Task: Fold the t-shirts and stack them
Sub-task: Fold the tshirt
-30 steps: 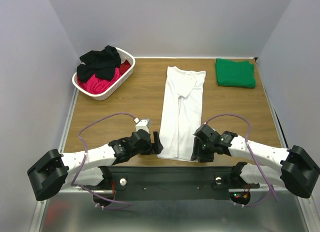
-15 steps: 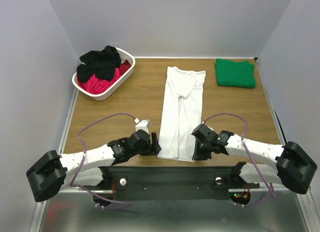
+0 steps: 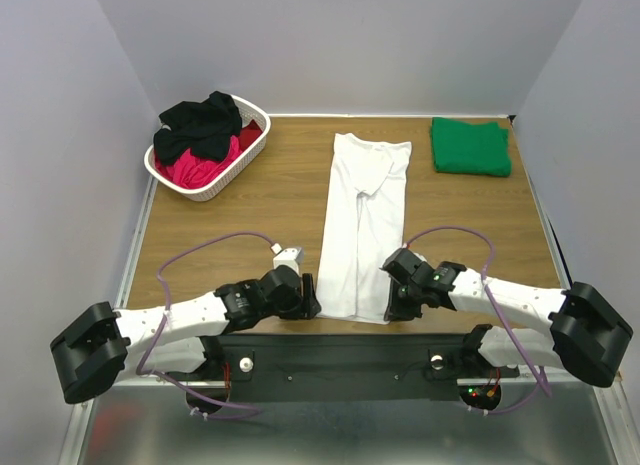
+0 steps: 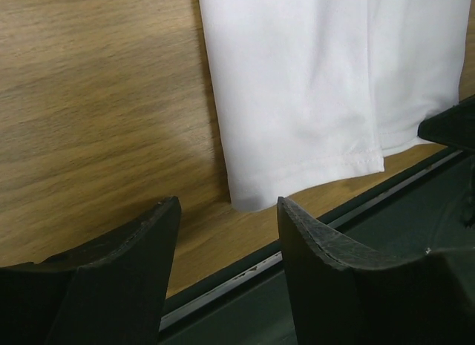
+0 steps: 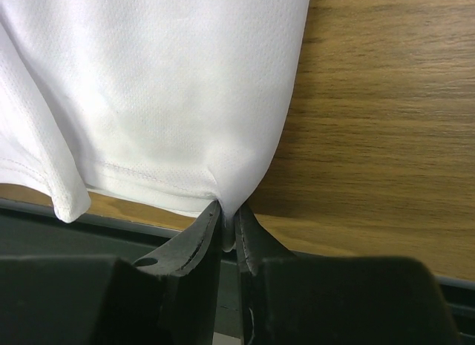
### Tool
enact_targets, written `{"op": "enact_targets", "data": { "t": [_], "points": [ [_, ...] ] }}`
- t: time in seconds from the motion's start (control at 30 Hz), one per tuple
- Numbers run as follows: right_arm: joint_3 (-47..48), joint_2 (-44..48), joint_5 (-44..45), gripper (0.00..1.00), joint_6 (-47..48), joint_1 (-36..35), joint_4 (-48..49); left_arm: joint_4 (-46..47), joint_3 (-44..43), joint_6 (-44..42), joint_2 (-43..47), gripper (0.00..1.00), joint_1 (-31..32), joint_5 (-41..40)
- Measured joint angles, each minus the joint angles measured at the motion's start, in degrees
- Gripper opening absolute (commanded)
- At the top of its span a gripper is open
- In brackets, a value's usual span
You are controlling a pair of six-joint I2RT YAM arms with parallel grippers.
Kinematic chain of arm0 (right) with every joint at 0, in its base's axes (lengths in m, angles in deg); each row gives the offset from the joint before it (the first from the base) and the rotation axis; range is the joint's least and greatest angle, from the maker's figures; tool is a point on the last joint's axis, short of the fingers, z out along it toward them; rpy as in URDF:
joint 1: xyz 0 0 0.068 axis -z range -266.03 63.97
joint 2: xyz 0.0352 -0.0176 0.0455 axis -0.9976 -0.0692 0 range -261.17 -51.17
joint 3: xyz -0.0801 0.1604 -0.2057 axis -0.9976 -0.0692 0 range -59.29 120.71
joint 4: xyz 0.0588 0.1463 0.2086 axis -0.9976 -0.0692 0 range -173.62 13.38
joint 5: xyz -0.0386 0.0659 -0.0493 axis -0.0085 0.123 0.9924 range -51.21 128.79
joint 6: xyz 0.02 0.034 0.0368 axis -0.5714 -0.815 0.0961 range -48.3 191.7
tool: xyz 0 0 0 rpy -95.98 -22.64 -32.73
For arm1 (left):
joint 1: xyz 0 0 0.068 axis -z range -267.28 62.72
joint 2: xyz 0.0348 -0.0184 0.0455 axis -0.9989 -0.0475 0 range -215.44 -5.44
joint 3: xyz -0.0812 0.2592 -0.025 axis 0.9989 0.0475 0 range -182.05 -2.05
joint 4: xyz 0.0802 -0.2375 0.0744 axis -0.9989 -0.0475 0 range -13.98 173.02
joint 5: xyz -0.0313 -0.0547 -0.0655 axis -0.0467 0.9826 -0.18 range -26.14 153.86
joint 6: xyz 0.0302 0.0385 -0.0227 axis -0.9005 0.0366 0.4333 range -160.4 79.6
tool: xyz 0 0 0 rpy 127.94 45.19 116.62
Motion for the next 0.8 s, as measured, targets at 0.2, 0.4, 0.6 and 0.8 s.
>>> {"op": "enact_targets", "data": {
  "t": [0.2,0.4,0.6,0.8],
  "points": [
    [0.04,-0.2,-0.04,0.17,0.28,-0.02,0.5,1.25,-0.04,0.87,-2.4,0.64,1.44,0.31],
    [0.04,-0.2,-0.04,0.17,0.31,-0.02,0.72,4.46,-0.04,1.64,-4.72,0.54,1.84,0.07],
    [0.04,-0.2,0.11,0.17,0.31,-0.02,1.09,5.53,-0.04,2.16,-6.32,0.3,1.86,-0.04],
    [0.04,-0.2,0.26,0.16,0.33,-0.02,1.27,5.16,0.0,2.23,-6.78,0.0,1.88,-0.07]
  ]
}}
